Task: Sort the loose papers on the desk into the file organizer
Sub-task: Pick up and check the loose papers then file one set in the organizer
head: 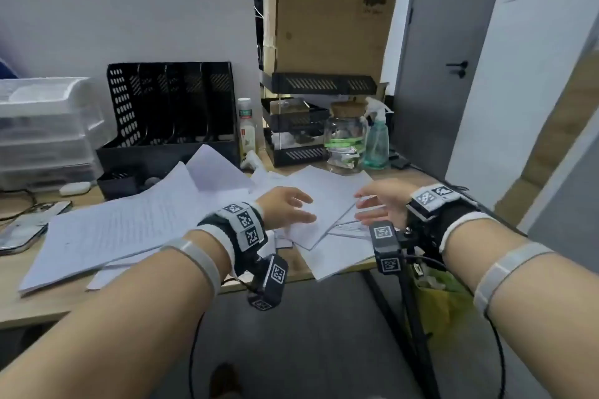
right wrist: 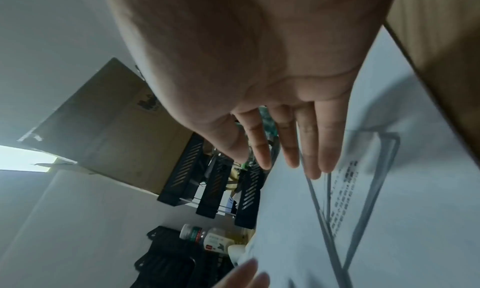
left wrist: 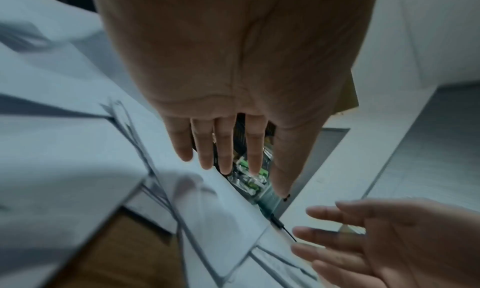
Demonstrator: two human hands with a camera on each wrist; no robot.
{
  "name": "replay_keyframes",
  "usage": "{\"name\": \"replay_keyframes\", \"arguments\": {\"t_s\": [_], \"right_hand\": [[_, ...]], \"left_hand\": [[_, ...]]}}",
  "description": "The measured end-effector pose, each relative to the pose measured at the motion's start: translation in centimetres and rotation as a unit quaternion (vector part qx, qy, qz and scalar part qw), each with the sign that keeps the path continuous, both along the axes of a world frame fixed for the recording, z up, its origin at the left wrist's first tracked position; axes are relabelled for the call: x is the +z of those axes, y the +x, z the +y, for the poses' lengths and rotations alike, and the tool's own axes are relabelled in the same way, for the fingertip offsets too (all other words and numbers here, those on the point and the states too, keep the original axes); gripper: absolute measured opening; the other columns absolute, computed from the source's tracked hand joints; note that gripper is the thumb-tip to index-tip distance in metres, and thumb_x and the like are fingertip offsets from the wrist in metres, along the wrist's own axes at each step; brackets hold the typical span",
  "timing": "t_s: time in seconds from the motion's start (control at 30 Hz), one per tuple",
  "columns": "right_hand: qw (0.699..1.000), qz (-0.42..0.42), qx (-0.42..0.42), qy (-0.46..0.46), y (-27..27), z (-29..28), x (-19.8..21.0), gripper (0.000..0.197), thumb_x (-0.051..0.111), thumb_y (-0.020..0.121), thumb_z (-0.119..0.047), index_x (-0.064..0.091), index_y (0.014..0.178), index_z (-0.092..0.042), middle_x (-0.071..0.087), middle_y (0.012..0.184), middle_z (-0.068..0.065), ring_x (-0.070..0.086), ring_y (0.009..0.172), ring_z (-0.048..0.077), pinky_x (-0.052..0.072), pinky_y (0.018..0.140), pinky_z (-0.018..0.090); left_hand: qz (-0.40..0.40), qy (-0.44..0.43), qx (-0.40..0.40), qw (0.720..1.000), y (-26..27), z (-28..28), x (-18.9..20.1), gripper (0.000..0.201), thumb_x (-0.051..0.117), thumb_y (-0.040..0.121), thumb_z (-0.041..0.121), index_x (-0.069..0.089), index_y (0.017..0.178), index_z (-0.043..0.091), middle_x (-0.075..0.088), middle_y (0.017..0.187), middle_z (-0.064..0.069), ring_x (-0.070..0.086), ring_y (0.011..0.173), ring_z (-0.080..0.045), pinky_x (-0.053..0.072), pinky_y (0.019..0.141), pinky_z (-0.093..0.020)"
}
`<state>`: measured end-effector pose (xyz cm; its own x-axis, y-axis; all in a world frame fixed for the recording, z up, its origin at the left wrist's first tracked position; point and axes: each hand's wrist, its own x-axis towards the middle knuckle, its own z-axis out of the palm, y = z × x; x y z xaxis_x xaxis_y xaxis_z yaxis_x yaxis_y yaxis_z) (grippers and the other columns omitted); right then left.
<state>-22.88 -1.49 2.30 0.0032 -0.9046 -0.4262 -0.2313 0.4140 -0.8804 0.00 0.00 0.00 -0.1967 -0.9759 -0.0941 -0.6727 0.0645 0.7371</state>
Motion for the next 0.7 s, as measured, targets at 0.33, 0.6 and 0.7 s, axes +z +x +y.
{"name": "replay_keyframes", "arguments": {"t_s": [0.33, 0.6, 0.7], "right_hand": [[0.998, -0.015, -0.05, 0.037, 1.9, -7.4, -2.7, 0.019, 0.058, 0.093, -0.016, 0.05, 0.104, -0.003, 0.062, 0.095, 0.016, 0.067, 0.079, 0.028, 0.057, 0.074, 0.036], [0.996, -0.044, 0.011, -0.073, 3.6, -5.0, 1.9, 0.022, 0.054, 0.098, -0.022, 0.065, 0.115, -0.016, 0.075, 0.105, 0.005, 0.064, 0.085, 0.018, 0.045, 0.064, 0.026], [0.988, 0.022, -0.039, -0.148, 2.3, -4.9, 2.7, 0.026, 0.054, 0.094, -0.016, 0.066, 0.117, -0.015, 0.067, 0.109, 0.008, 0.06, 0.093, 0.02, 0.048, 0.071, 0.032]], "left_hand": [[-0.349, 0.009, -0.045, 0.936, -4.7, -6.7, -0.7, 0.093, 0.079, 0.068, 0.062, 0.043, 0.147, 0.03, 0.047, 0.142, -0.01, 0.048, 0.131, -0.033, 0.045, 0.108, -0.045], [-0.151, -0.076, 0.04, 0.985, -0.6, -6.0, 2.7, 0.033, 0.049, 0.102, 0.024, 0.065, 0.13, 0.02, 0.068, 0.115, -0.005, 0.061, 0.095, -0.019, 0.046, 0.079, -0.025], [0.084, -0.077, 0.091, 0.989, 3.2, -5.8, 3.4, 0.018, 0.057, 0.1, 0.019, 0.07, 0.112, 0.023, 0.069, 0.11, -0.007, 0.069, 0.09, -0.022, 0.06, 0.081, -0.039]]}}
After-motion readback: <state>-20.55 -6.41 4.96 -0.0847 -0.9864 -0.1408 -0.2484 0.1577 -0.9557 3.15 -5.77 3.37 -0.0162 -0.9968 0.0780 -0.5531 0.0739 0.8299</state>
